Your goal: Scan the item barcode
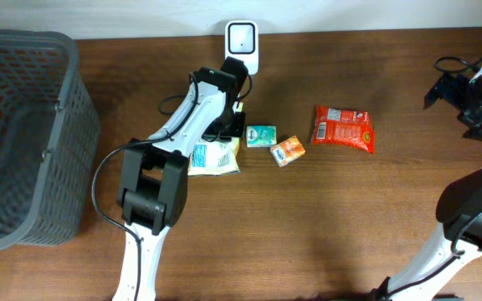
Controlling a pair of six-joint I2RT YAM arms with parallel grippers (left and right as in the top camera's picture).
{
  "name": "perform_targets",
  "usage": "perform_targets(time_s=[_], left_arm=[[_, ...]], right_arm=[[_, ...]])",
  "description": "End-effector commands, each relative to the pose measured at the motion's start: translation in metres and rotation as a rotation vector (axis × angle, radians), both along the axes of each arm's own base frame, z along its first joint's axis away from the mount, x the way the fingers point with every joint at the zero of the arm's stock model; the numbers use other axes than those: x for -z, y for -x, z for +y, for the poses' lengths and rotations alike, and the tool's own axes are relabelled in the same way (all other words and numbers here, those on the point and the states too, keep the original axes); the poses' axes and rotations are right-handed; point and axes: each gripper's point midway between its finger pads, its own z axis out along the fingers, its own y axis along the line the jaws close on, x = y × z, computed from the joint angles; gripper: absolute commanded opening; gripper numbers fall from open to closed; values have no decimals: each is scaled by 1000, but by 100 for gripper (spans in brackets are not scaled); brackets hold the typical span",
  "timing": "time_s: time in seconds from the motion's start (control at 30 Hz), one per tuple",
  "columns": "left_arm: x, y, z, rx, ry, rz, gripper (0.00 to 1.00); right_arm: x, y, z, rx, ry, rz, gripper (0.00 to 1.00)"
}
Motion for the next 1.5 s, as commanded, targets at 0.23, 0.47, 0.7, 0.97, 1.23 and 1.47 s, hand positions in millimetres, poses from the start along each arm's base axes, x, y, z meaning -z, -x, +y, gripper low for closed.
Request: perform_targets(time_s=[0.23, 0.47, 0.7, 0.97, 1.23, 1.47], left_arm=[[-121, -13, 5, -34, 50, -85, 0], [-160, -1, 12, 41, 50, -113, 99], [-180, -2, 28, 32, -16, -185, 99], [-180, -4, 27, 32, -13, -191, 99], [-180, -2, 28, 32, -16, -183, 99], [-180, -2, 27, 33, -12, -182, 99]], right_arm=[[-2, 0, 2, 7, -5, -4, 98], [-2, 0, 2, 7, -5, -4, 98], [-2, 0, 1, 7, -5, -4, 98], [-2, 0, 2, 7, -5, -4, 99], [-2, 0, 2, 7, -5, -4, 99], [-2, 0, 2, 7, -5, -4, 99]])
